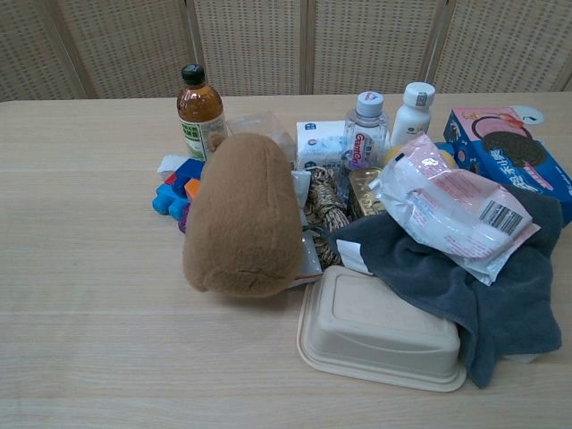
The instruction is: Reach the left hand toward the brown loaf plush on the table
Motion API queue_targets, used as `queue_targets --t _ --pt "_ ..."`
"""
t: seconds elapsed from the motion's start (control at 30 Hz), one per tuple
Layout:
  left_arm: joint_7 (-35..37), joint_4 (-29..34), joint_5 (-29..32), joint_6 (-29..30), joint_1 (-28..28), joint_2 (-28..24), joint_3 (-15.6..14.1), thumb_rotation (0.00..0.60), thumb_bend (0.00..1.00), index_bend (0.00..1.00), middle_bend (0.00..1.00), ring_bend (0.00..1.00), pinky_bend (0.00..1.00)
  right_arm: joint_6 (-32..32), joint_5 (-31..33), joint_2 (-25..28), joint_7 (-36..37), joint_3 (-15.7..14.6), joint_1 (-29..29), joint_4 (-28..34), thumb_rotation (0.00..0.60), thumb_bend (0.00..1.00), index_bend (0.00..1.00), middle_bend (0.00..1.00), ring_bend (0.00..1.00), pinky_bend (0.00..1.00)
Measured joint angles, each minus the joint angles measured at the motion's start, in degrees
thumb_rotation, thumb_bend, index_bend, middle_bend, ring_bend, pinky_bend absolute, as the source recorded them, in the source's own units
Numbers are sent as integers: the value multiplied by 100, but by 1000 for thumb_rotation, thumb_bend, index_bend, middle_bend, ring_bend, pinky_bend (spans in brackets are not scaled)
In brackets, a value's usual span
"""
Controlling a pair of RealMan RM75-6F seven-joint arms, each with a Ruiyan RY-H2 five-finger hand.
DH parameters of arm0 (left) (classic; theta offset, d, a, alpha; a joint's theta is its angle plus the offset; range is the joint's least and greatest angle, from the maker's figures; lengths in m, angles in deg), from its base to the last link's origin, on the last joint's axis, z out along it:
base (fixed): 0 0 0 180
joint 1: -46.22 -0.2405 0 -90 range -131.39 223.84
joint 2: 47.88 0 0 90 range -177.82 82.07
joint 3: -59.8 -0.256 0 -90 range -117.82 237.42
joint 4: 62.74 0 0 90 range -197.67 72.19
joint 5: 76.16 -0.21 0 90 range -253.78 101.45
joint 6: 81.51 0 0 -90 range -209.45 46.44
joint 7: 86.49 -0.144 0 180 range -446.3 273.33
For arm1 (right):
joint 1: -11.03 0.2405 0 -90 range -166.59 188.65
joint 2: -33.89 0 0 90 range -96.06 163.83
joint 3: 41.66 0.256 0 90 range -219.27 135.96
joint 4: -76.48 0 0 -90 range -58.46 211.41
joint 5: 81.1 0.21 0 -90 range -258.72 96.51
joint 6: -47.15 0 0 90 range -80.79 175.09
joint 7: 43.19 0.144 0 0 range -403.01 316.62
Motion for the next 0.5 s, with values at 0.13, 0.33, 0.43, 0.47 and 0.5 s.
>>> queue_targets --t 0.13,0.33,0.43,0.47,0.5 --pt "-3 6 0 -93 34 0 -39 600 426 0 0 0 0 -67 9 -15 -26 -7 25 13 333 414 0 0 0 0" --pt "20 24 -107 -146 105 -8 -72 600 426 0 0 0 0 -69 -28 -68 -15 -27 29 -1 336 415 0 0 0 0" --pt "19 9 -219 -246 203 2 -84 600 419 0 0 0 0 -36 -36 -71 7 -19 13 0 336 414 0 0 0 0" --pt "10 1 -263 -294 245 7 -89 600 408 0 0 0 0 -30 -39 -66 7 -18 9 2 336 414 0 0 0 0" --pt "-4 -8 -310 -348 293 13 -95 600 386 0 0 0 0 -27 -40 -58 4 -19 4 8 335 414 0 0 0 0"
